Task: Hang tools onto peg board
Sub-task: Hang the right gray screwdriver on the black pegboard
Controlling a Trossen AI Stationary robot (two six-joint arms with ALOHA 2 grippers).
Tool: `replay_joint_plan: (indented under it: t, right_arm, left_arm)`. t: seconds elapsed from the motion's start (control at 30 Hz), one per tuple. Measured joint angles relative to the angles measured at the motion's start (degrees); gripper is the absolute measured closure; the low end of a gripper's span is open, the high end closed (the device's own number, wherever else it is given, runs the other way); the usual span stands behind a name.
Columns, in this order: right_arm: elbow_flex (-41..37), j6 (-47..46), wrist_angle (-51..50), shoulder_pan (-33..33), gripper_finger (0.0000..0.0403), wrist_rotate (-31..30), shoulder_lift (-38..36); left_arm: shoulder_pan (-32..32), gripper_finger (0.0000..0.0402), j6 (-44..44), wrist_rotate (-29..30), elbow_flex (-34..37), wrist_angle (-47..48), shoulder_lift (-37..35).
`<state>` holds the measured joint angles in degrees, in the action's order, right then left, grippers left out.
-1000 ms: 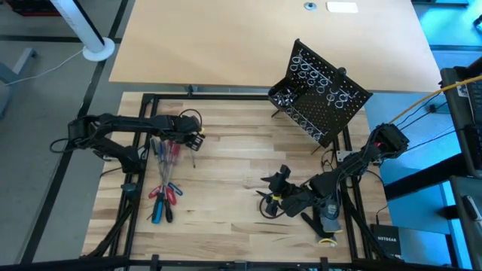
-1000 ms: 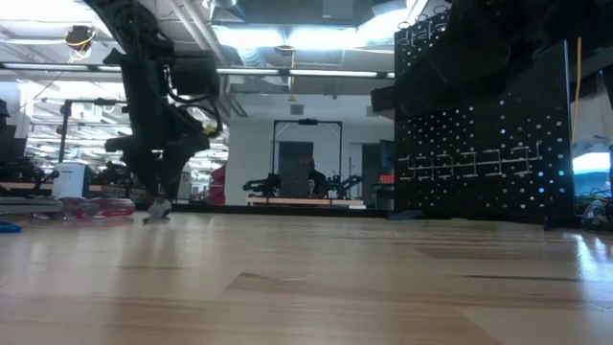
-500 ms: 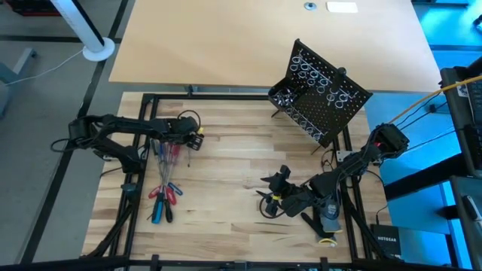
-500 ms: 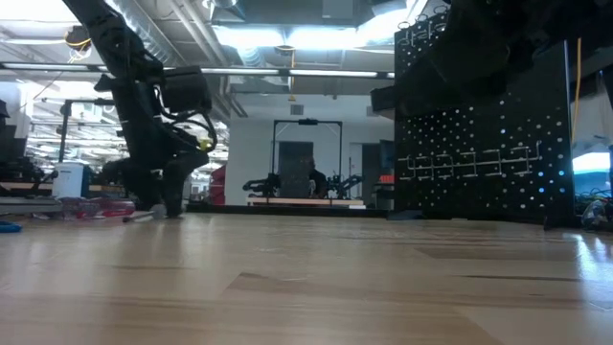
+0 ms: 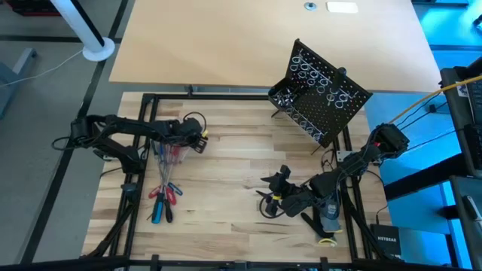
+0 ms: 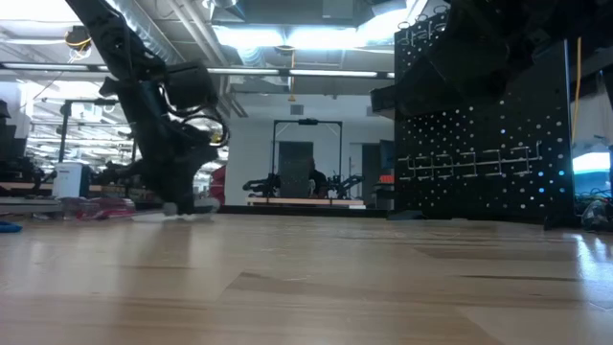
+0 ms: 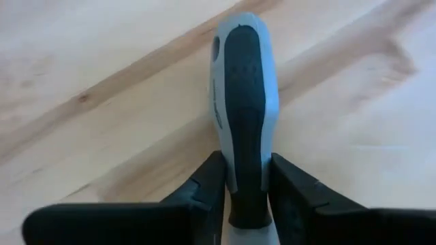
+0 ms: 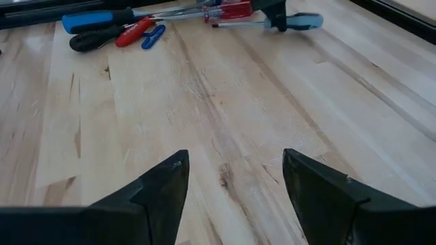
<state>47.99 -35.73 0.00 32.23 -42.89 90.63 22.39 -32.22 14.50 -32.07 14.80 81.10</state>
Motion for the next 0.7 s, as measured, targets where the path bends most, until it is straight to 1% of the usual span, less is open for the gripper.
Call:
replay_joint_plan:
  t: [0.07,0.17,0.33,0.4,0.5,0.6,0.7]
  right_arm:
    - [0.0,0.0,1.4,0.0,0.0166,-1.0,-0.1]
    - [0.0,1.3,3.7,0.0,0.0166,-3.1,-1.3]
    - [0.0,2.6,4.2,0.1,0.0166,-5.2,-4.2]
    - [0.0,3.5,5.3,0.1,0.0166,-5.4,-4.9]
    - [0.0,6.4,8.6,0.1,0.0166,-5.6,-5.0]
    - [0.0,11.6,14.5,0.0,0.0166,-5.6,-5.0]
    - [0.0,19.2,22.4,0.0,0.0166,-5.6,-5.0]
  left_arm:
    - [-0.7,0.0329,-0.1,-2.0,-0.3,-0.7,0.0]
    - [-2.7,0.0327,0.2,-3.3,-2.3,-3.2,-0.4]
    - [-8.7,0.0324,4.3,-5.5,-4.9,-9.7,-3.6]
    - [-11.8,0.0328,6.9,-6.1,-5.5,-14.1,-5.7]
    - [-17.2,0.0327,13.1,-8.0,-5.5,-21.8,-9.0]
    - [-22.9,0.0322,19.5,-9.9,-5.5,-31.3,-11.0]
    - [-27.9,0.032,24.9,-11.1,-5.5,-39.9,-11.3]
